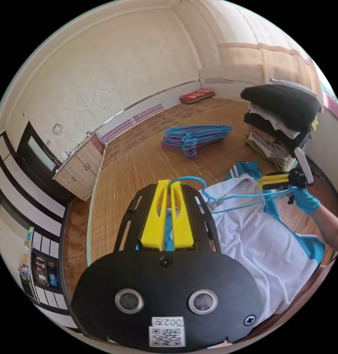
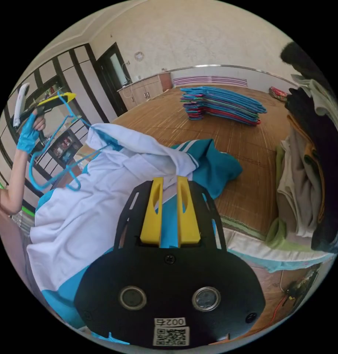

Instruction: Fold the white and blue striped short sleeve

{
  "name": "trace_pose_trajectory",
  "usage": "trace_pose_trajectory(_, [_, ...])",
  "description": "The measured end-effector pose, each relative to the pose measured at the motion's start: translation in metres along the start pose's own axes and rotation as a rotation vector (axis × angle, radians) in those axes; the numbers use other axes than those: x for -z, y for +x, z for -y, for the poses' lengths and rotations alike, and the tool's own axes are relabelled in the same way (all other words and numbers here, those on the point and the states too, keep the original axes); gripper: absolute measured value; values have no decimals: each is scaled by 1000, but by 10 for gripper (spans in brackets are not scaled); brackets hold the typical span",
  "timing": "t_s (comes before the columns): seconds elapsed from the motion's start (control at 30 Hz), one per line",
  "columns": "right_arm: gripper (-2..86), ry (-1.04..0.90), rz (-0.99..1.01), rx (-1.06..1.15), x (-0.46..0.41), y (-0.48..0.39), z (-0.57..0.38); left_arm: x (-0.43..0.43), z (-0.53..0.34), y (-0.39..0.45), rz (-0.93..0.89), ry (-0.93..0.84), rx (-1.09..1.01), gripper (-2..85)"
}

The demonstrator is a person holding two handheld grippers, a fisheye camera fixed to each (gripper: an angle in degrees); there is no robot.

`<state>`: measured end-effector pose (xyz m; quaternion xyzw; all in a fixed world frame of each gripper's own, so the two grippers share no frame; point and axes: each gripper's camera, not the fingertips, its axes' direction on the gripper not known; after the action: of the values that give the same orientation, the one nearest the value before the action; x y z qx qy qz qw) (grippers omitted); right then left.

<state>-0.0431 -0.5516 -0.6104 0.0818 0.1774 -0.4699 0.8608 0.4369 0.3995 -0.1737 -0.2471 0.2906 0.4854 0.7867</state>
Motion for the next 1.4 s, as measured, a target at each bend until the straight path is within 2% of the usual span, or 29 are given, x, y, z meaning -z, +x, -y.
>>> trace_pose_trajectory(0.2, [90, 40, 79, 34, 35, -32, -41, 18, 6, -15, -29, 46, 126, -10])
trace_pose_trajectory(0.37, [100, 110, 128, 120, 55, -78, -55, 32, 18, -12, -9, 56, 119, -10])
trace_pose_trajectory(0.57, [126, 211, 70, 175, 82, -123, -59, 42, 29, -8, 10, 56, 134, -10])
trace_pose_trajectory(0.77, [133, 365, -29, 46, 100, -131, -55, 54, 37, -1, 6, 61, 134, -10])
trace_pose_trajectory(1.1, [43, 489, -90, -39, 147, -136, -50, 76, 48, 1, 8, 114, 104, -10])
trace_pose_trajectory(1.4, [-3, 647, -106, -186, 191, -104, -60, 72, 48, -8, -138, 122, 64, -8])
